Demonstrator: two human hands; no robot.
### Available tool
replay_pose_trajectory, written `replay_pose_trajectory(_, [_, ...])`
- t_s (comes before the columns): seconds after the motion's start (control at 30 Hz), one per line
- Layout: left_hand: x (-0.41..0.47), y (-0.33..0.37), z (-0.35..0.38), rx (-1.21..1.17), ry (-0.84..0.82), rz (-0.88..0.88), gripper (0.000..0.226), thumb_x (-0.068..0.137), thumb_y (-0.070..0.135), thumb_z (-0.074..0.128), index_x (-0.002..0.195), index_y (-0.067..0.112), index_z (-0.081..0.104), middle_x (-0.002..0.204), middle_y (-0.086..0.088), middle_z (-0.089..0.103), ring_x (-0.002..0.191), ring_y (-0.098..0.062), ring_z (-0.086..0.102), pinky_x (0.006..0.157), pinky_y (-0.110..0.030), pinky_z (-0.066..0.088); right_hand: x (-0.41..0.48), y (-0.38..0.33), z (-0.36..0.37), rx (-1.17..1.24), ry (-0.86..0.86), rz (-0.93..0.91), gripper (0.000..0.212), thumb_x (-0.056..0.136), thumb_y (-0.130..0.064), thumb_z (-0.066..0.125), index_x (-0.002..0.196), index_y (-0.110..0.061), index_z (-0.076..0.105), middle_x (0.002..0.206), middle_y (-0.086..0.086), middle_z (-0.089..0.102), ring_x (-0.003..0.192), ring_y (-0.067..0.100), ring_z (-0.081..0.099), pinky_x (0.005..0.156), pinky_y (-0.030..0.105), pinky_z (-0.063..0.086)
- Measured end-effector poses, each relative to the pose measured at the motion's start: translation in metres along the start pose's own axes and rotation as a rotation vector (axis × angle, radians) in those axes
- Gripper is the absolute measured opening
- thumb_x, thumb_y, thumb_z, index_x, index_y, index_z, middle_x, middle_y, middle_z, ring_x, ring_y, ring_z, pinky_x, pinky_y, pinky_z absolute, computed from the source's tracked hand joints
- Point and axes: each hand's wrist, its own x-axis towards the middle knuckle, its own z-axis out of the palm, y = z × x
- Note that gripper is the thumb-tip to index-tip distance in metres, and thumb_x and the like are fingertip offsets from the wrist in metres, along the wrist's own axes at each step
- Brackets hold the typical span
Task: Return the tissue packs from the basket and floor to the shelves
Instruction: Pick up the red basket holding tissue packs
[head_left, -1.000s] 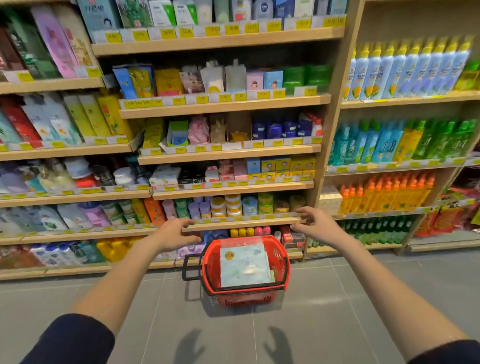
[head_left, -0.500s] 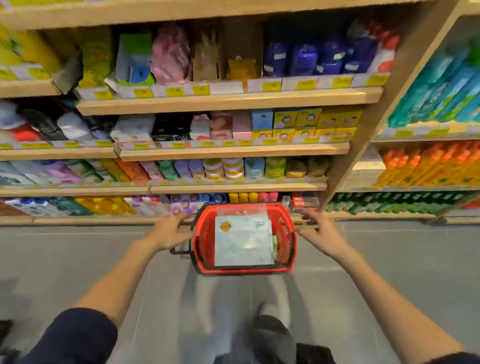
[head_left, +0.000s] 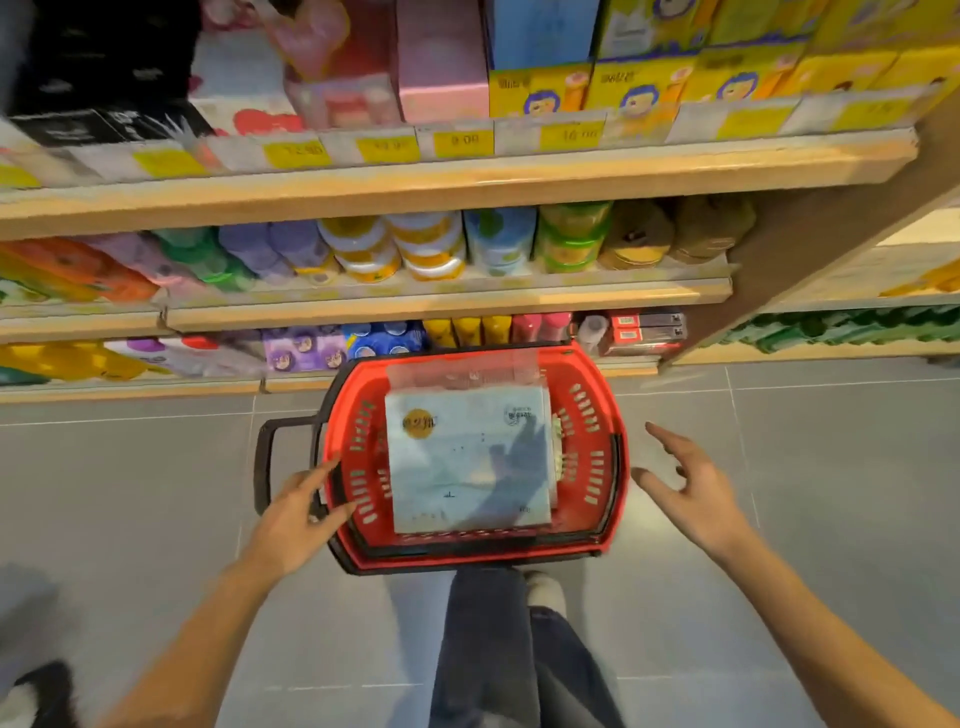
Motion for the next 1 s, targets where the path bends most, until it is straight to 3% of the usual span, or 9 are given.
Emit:
replay_pose_trajectory(0.13, [0.064,-0.035,0.023,0.065,0.121,-0.029,0.067,0.08,0.041,0.065,0.139,0.022,0.039,0.135,-0.018,0.045,0.12,-0.034,0.049,0.099,-0.043,0.042,0.054,0.044,0.04,-0.002,0.001,-0.017,0.05,0.084,-0.015,0.06,0.132,-0.011,0.047,0.118,-0.008,0.045,0.112,0.01,0.042,0.095,0.026,0.032])
replay_pose_trajectory(0.33, [0.131,-0.072,0.047,0.121,0.368,-0.023,0.061,0.081,0.045,0.063,0.135,0.024,0.045,0.147,-0.018,0.021,0.134,-0.037,0.034,0.109,-0.049,0.031,0.116,0.114,0.09,-0.08,0.005,0.033,0.061,0.079,-0.035,0.047,0.138,-0.021,0.038,0.146,0.007,0.037,0.134,0.025,0.033,0.11,0.043,0.029])
replay_pose_trajectory(0.4, [0.144,-0.082,0.056,0.143,0.381,-0.01,0.069,0.077,0.06,0.053,0.135,0.023,0.046,0.147,-0.019,0.018,0.133,-0.039,0.032,0.111,-0.046,0.027,0.127,0.129,0.103,-0.083,0.001,0.067,0.065,0.078,-0.039,0.048,0.14,-0.026,0.035,0.147,0.007,0.034,0.134,0.025,0.033,0.107,0.039,0.029])
replay_pose_trajectory(0.47, [0.15,-0.084,0.067,0.157,0.414,-0.003,0.072,0.073,0.057,0.05,0.135,0.021,0.046,0.146,-0.025,0.016,0.133,-0.041,0.029,0.111,-0.043,0.024,0.131,0.138,0.114,-0.06,-0.004,0.092,0.068,0.076,-0.041,0.049,0.141,-0.029,0.032,0.14,0.007,0.039,0.126,0.022,0.04,0.101,0.035,0.032])
replay_pose_trajectory(0.53, [0.153,-0.084,0.075,0.163,0.478,-0.009,0.067,0.075,0.043,0.061,0.135,0.021,0.045,0.143,-0.03,0.02,0.128,-0.045,0.032,0.109,-0.046,0.027,0.132,0.144,0.121,-0.03,-0.006,0.094,0.07,0.077,-0.041,0.051,0.141,-0.036,0.026,0.133,0.008,0.045,0.118,0.022,0.046,0.1,0.04,0.039])
replay_pose_trajectory(0.6, [0.154,-0.085,0.081,0.104,0.459,-0.049,0.07,0.074,0.043,0.062,0.138,0.032,0.038,0.135,-0.028,0.03,0.119,-0.048,0.041,0.105,-0.052,0.034,0.132,0.148,0.125,-0.007,0.024,0.105,0.067,0.08,-0.041,0.054,0.14,-0.042,0.025,0.132,0.011,0.048,0.116,0.026,0.05,0.098,0.047,0.044])
replay_pose_trajectory(0.7, [0.156,-0.089,0.08,0.053,0.429,-0.082,0.069,0.072,0.049,0.055,0.135,0.05,0.027,0.101,-0.017,0.044,0.09,-0.044,0.055,0.091,-0.053,0.044,0.132,0.148,0.129,0.02,0.069,0.098,0.063,0.086,-0.031,0.059,0.137,-0.046,0.027,0.129,0.01,0.051,0.111,0.027,0.055,0.092,0.051,0.049])
replay_pose_trajectory(0.87, [0.159,-0.089,0.073,0.051,0.415,-0.04,0.072,0.076,0.033,0.071,0.136,0.045,0.032,0.094,-0.011,0.042,0.076,-0.024,0.047,0.084,-0.051,0.049,0.133,0.14,0.135,0.086,0.137,0.13,0.055,0.083,-0.039,0.057,0.126,-0.059,0.028,0.126,0.005,0.054,0.106,0.024,0.059,0.085,0.049,0.053])
replay_pose_trajectory(1.0, [0.163,-0.087,0.067,0.059,0.436,-0.046,0.071,0.075,0.033,0.071,0.135,0.042,0.036,0.092,-0.012,0.045,0.076,-0.023,0.048,0.084,-0.049,0.049,0.14,0.135,0.134,0.067,0.144,0.11,0.046,0.087,-0.038,0.052,0.118,-0.063,0.028,0.121,0.004,0.056,0.099,0.021,0.061,0.08,0.036,0.054])
